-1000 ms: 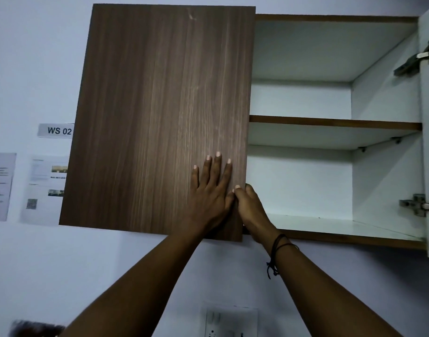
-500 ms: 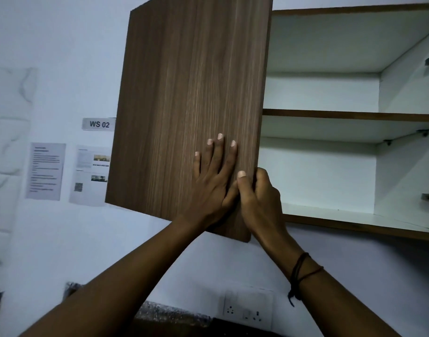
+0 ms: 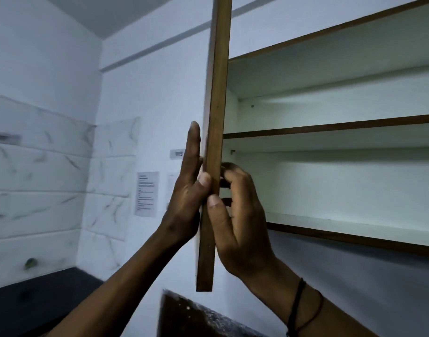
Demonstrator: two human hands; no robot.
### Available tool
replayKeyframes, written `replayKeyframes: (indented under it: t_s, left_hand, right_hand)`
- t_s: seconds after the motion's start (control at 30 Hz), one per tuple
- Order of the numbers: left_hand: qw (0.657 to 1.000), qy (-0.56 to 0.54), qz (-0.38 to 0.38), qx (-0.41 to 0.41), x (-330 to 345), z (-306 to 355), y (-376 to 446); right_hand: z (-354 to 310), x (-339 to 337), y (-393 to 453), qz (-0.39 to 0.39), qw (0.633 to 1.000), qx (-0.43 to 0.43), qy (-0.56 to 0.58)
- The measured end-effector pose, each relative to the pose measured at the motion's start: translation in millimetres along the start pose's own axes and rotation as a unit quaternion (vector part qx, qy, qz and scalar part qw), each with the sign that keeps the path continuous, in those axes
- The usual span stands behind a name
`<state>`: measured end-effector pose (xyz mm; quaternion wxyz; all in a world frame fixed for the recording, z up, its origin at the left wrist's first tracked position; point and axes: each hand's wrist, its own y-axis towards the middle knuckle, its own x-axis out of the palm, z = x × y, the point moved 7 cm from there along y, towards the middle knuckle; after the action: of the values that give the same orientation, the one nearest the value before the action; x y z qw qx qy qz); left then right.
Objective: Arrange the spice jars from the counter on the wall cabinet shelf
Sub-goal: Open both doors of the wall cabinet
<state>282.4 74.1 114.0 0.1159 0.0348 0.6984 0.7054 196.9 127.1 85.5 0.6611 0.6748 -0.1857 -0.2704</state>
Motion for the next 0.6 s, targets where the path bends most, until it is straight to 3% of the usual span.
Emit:
replayKeyframes:
  t_s: [0.13,0.27,0.5,0.6]
  left_hand:
    - [0.982,-0.103,0.053,-0.146,-58,-11,-9]
    - [0.966,-0.106,0.117,-0.204,-126,-20,-22]
    - [0.936,-0.103,0.081,-0.325,-232,-42,-37]
    - [0.938,-0.057,0.092,-0.329,-266,-53,-37]
  right_hand:
    - [-10,52,20,0.002,1.0,-0.021,0.021]
    - [-22,112,25,-0.029,0.999,-0.017,-0.004]
    - [-24,216,33,-0.217,0.975,-0.04,-0.033]
    - [-16,250,39,-0.269,0.96,-0.049,-0.057]
